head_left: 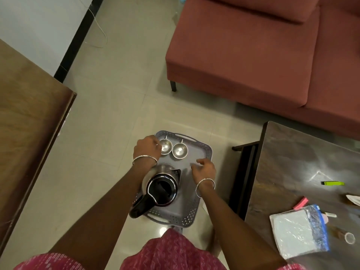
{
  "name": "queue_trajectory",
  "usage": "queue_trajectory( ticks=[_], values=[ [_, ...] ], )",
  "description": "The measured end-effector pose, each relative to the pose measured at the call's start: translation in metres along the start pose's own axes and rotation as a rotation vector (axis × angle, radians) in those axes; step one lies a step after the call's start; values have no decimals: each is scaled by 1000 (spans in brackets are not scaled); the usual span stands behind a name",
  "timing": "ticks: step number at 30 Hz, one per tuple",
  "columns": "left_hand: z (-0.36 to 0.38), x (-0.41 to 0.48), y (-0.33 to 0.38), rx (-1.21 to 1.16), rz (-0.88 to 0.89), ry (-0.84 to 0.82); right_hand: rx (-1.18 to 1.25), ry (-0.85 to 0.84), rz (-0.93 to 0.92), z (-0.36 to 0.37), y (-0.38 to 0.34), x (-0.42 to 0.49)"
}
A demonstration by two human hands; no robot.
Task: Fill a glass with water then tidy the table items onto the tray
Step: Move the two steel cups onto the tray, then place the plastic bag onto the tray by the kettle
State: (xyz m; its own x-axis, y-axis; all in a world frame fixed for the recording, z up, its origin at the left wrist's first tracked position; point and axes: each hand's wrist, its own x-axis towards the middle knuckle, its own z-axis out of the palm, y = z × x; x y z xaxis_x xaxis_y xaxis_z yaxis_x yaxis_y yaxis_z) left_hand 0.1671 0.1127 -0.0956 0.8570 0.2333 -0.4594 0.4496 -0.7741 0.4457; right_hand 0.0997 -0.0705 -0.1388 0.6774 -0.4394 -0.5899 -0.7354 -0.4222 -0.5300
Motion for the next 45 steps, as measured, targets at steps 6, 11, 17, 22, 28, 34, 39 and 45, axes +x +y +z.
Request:
queue_trajectory(
  ticks=[6,11,17,22,28,34,39,45],
  values=[
    [-9,-44,43,-185,100,71,47,55,39,-50,25,-35],
    [29,-108,93,-245,206,68,117,60,33,-102,71,-55],
    [110,-219,128,-225,229,-5,105,78,1,-190,160,-71],
    [182,-313,146,-248,163,-19,112,131,69,-278,259,-84],
    [255,-398,175,-242,109,-109,101,208,201,-367,360,-103],
    [293,-427,208,-207,163,-149,121,232,266,-415,416,-107],
    [327,-421,219,-155,204,-218,186,246,347,-426,440,-88],
    [364,-401,236,-97,219,-247,148,178,372,-428,449,-42]
  ],
)
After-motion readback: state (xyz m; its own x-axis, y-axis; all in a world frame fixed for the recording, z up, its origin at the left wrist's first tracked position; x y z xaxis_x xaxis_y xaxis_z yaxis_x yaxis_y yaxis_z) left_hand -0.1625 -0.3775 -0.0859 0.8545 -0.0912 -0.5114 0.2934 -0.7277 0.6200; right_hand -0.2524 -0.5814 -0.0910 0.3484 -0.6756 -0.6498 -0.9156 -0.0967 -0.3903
